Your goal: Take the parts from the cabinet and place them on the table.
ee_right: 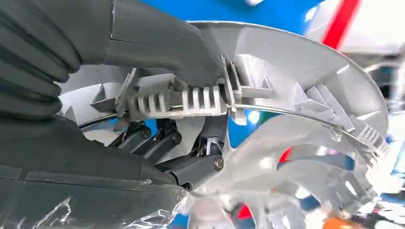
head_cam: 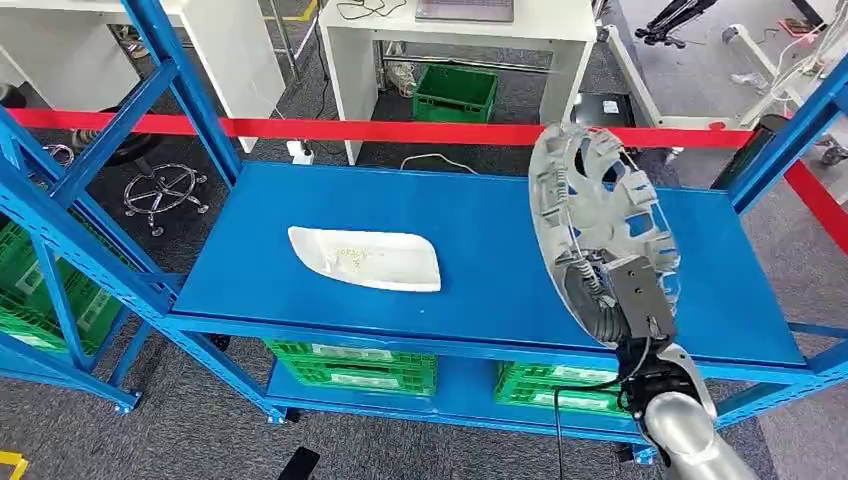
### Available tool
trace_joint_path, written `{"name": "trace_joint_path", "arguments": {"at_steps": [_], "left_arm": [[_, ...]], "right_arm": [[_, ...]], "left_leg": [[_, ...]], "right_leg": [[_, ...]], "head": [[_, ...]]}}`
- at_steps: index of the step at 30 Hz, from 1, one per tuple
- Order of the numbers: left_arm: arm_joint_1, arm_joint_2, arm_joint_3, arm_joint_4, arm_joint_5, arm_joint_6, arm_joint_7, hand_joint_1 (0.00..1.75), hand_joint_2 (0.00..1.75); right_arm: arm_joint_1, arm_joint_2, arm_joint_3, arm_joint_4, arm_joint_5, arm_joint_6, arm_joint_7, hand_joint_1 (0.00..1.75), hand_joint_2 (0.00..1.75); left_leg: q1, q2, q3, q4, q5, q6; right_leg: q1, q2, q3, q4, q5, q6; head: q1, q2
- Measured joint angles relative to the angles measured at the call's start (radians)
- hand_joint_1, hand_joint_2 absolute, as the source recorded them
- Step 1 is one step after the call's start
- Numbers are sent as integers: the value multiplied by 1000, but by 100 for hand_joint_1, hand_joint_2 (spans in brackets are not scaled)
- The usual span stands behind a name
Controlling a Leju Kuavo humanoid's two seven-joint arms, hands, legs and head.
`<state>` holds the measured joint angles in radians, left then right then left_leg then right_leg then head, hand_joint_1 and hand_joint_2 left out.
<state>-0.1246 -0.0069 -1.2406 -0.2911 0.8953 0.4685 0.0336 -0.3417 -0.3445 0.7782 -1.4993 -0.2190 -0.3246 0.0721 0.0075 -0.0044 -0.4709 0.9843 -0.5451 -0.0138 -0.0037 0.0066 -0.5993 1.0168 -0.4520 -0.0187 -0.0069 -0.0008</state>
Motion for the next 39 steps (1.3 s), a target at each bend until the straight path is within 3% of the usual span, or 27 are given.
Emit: {"name": "trace_joint_path", "arguments": {"at_steps": [6,7,19,25,39], "left_arm": [[1,0,0,0,8,8,-9,0,0],[2,0,0,0,9,8,-9,0,175],[2,2,-3,0,9,7,-9,0,175],[1,3,-5,0,3,-1,-8,0,175],[-1,7,-5,-2,6,-2,-6,0,175]], "right_arm": [[22,0,1,-92,-60,31,-61,175,175],[25,0,2,-107,-76,42,-78,175,175],[38,0,35,-263,-167,129,-173,175,175],[40,7,65,-333,-240,214,-226,175,175],[37,15,117,-392,-230,224,-237,175,175]], "left_leg": [[0,0,-1,0,0,0],[0,0,-1,0,0,0],[0,0,-2,-1,0,0],[0,0,-3,-1,0,0],[0,0,-3,-1,0,0]], "right_leg": [[0,0,-1,0,0,0],[0,0,-1,0,0,0],[0,0,-2,0,0,0],[0,0,-2,0,0,0],[0,-1,-3,0,0,0]], "head": [[0,0],[0,0],[0,0],[0,0],[0,0]]}}
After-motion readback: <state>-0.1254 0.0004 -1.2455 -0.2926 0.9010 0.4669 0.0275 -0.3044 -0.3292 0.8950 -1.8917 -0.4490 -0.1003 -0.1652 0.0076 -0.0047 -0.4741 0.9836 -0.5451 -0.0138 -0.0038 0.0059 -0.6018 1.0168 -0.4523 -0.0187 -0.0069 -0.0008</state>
